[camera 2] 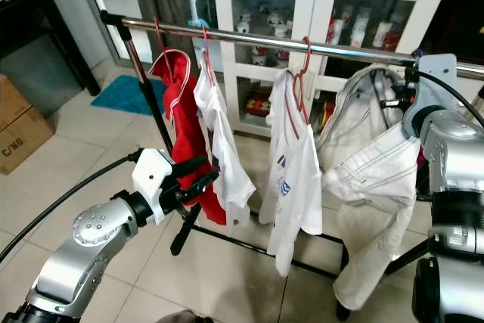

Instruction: Hang hanger

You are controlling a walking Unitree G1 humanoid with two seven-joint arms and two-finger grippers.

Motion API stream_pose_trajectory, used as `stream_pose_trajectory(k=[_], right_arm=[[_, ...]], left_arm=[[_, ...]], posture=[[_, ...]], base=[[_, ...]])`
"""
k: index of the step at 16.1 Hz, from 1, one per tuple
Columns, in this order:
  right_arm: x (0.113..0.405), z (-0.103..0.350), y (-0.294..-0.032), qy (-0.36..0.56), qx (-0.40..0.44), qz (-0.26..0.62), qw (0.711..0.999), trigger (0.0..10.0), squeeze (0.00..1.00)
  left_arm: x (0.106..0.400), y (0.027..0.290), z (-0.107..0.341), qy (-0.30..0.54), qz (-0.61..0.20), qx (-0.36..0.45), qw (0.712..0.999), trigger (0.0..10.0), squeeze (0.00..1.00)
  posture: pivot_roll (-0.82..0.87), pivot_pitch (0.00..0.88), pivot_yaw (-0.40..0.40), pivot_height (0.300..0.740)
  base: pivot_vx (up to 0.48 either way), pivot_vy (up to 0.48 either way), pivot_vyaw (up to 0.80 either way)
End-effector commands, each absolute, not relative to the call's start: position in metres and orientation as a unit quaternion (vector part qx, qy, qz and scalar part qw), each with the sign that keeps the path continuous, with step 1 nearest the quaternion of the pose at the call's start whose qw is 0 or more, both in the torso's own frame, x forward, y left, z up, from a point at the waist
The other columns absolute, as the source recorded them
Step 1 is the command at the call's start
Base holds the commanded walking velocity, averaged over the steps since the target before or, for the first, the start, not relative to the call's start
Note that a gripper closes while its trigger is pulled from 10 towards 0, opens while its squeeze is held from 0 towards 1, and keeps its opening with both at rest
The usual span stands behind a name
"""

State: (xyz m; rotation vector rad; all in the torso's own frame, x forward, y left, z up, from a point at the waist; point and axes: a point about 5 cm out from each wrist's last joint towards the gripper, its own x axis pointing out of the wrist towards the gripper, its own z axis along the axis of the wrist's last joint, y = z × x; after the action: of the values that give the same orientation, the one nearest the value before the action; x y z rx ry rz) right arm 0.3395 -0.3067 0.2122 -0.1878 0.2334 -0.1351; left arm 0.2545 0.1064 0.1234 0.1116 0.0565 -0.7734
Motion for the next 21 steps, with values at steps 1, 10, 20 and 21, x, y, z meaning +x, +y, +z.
stream_pose_trajectory(k=[1,10,20,21], right_arm=[[0.336,0.232,-0.304,0.073,-0.096,-0.066,0.99,0.0,0.0],[0.288,0.215,-0.279,0.032,-0.058,-0.085,0.994,0.0,0.0],[0.246,0.136,-0.216,0.13,-0.06,-0.077,0.987,0.0,0.0],[0.245,0.136,-0.21,0.133,-0.061,-0.053,0.988,0.0,0.0]], left_arm=[[0.257,0.112,0.126,0.026,-0.362,0.054,0.93,10.0,0.0],[0.252,0.116,0.12,0.037,-0.35,0.039,0.935,10.0,0.0],[0.235,0.121,0.113,0.05,-0.343,0.009,0.938,10.0,0.0],[0.235,0.121,0.112,0.052,-0.343,0.01,0.938,10.0,0.0]], posture=[[-0.1,0.0,0.078,0.74],[-0.1,0.0,0.081,0.74],[-0.1,0.032,0.066,0.74],[-0.1,0.036,0.068,0.74]], base=[[0.0,0.0,0.0],[-0.191,0.0,0.0],[-0.26,0.0,0.0],[0.0,0.0,0.0]])
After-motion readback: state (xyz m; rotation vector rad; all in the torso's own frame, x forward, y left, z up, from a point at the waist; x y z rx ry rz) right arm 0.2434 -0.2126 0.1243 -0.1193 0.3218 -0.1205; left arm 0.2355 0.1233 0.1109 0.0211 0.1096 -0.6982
